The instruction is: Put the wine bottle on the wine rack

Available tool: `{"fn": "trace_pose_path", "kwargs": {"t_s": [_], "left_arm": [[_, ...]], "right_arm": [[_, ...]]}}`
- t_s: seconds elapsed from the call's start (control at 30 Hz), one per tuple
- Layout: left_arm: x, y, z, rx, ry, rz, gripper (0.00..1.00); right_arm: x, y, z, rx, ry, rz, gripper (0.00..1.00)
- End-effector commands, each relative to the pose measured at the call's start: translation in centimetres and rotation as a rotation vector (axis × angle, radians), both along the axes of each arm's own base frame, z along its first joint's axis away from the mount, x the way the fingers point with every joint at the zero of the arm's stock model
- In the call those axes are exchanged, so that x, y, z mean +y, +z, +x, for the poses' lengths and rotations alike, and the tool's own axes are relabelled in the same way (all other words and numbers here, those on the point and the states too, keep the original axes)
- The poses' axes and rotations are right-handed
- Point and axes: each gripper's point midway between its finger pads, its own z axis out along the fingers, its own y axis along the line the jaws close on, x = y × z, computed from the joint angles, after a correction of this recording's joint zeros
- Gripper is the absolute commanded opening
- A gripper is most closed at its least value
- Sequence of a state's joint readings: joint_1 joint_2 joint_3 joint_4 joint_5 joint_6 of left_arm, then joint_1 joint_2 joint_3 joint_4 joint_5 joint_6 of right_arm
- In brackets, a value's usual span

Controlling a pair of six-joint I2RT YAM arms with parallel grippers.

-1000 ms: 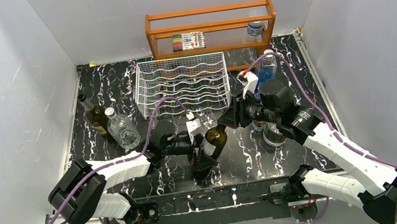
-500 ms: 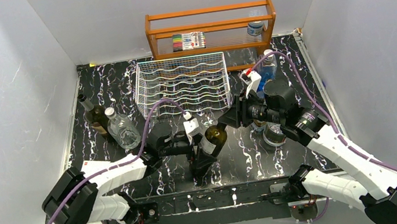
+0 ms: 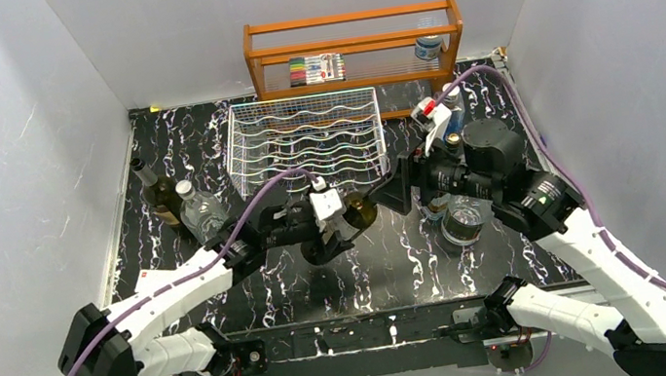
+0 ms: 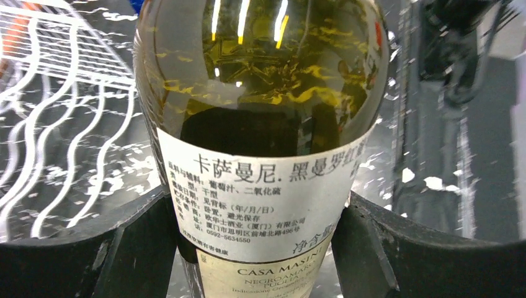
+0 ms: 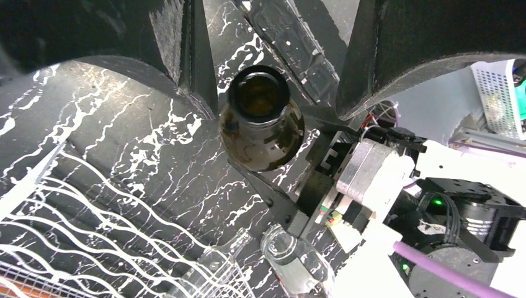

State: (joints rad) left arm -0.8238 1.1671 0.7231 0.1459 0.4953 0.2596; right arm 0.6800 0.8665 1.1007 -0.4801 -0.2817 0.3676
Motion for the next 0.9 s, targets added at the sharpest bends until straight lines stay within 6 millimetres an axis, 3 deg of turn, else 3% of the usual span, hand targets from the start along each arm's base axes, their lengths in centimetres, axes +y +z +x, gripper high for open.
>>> {"fn": "trace_pose_path", "kwargs": {"t_s": [0.0,0.17,0.43,0.63,0.87], "left_arm": [[1.3,5.2,2.4,-0.321,0.015,0.018,0.0],[3.3,5.5,3.8,-0.505,0.055,0.096,0.0],[4.9,3.9,3.6,-0.672,0.009,0.169,0.0],[5.3,2.2,3.8,-0.721,-0.023,0.225,0.0],[5.6,0.2,3.8,-0.748,-0.061,0.276,0.0]], "right_arm": [[-1.2,2.6,-0.1,-0.098,-0.007,-0.033,0.81],[-1.9,3.4,0.2,-0.102,-0.04,-0.072,0.82],[-0.2,-0.7,0.0,-0.001,0.109,-0.197,0.82],[1.6,-2.1,-1.3,0.076,0.249,-0.193,0.82],[1.9,-6.1,-0.3,0.172,0.21,-0.33,0.76]]}}
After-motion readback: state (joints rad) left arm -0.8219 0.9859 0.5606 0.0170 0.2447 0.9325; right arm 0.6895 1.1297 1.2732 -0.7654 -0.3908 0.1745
